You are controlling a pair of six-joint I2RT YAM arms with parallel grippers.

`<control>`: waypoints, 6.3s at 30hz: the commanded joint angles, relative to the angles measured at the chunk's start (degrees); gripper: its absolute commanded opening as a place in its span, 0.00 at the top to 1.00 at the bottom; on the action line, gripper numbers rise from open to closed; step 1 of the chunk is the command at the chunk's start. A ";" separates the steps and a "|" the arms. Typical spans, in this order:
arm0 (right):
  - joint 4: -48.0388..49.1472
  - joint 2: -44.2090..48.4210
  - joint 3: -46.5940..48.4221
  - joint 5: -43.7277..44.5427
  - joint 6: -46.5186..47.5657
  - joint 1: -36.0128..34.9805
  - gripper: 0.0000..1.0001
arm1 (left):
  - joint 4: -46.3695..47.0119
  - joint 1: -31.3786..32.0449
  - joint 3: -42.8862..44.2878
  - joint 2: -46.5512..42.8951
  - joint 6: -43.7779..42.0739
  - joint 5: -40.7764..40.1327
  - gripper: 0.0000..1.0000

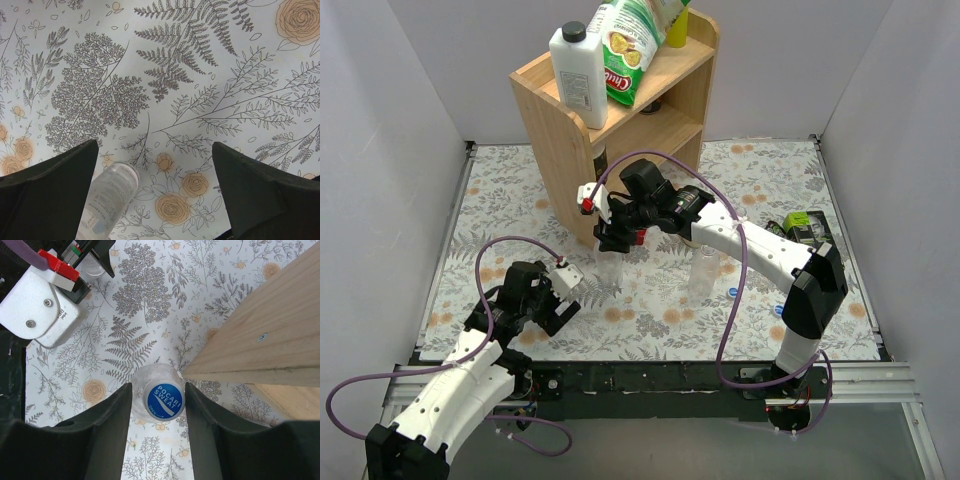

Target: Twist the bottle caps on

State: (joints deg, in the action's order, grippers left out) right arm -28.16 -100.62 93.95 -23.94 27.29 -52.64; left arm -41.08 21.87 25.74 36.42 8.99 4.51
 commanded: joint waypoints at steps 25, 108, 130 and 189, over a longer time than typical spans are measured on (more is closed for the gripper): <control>-0.22 3.49 13.25 4.35 -4.09 -0.45 0.22 | -1.45 -0.77 3.60 -0.65 0.14 7.43 0.02; 18.41 43.05 -20.03 -37.75 -32.30 36.65 0.99 | 31.77 25.68 49.50 47.95 15.79 39.52 0.12; 34.83 44.55 -26.62 -41.80 -43.54 41.47 0.99 | 24.91 23.75 58.46 57.44 13.85 41.45 0.33; -16.49 26.54 -48.51 -0.93 57.70 37.26 0.32 | 8.12 23.13 45.54 40.04 -6.88 27.74 1.00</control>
State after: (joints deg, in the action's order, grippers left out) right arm -49.98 -70.94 45.06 -26.79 85.36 -14.92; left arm -33.89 45.17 68.75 76.73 1.93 32.14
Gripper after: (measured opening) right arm 0.704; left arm 0.569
